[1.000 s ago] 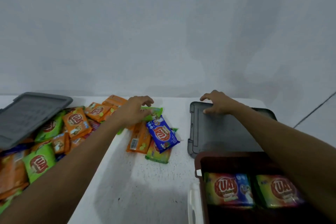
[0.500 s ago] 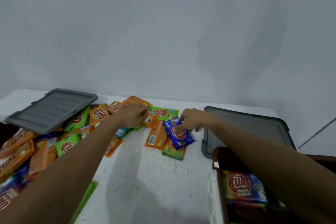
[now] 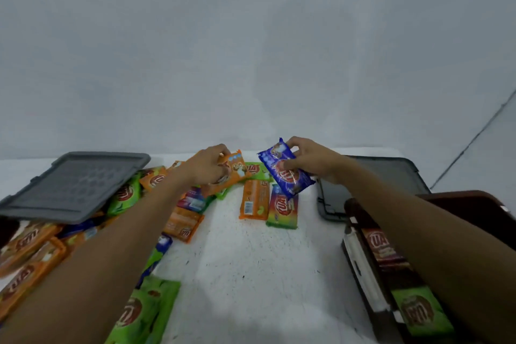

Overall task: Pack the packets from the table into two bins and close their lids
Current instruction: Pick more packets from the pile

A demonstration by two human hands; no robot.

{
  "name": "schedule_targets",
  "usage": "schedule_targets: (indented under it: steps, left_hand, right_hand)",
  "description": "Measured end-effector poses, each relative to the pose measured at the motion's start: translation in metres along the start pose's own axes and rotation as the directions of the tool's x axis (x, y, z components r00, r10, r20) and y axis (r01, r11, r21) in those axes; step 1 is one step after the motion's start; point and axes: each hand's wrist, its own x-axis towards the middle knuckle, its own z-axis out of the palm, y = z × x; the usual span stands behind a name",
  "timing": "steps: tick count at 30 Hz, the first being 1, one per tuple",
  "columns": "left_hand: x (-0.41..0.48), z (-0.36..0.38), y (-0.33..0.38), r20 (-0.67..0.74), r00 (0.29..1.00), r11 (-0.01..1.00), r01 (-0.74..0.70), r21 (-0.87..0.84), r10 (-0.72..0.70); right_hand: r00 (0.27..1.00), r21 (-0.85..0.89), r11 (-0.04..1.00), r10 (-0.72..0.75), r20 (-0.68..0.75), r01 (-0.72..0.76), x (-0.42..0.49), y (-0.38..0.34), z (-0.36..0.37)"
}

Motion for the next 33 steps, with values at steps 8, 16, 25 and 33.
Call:
schedule_targets:
  steps: [8,16,25,33]
  left_hand:
    - [-0.034,0.007,0.096,0.126,0.987,0.971,-0.064,-0.232,0.095]
    - [-0.082,0.063,0.208,0.153,0.953,0.946,-0.220,-0.237,0.260]
    - [-0.108,0.176,0.278,0.428,0.856,0.954,-0.295,-0.059,0.291]
    - [-0.111,0.224,0.272,0.453,0.878,0.809,-0.376,0.451,0.155]
  right_hand:
    - [0.999,0.171,0.985,0.008,-0.051,0.001,-0.107,-0.003,-0.052]
    - [0.996,-0.060,0.997,0.047,-0.081,-0.052,-0.214,0.097,-0.127]
    - [0.971,-0.526,0.843,0.018,0.240,0.114,-0.248,0.167,-0.147]
    - [0.962,-0.738,0.631,-0.052,0.267,0.238,-0.245,0.190,-0.142]
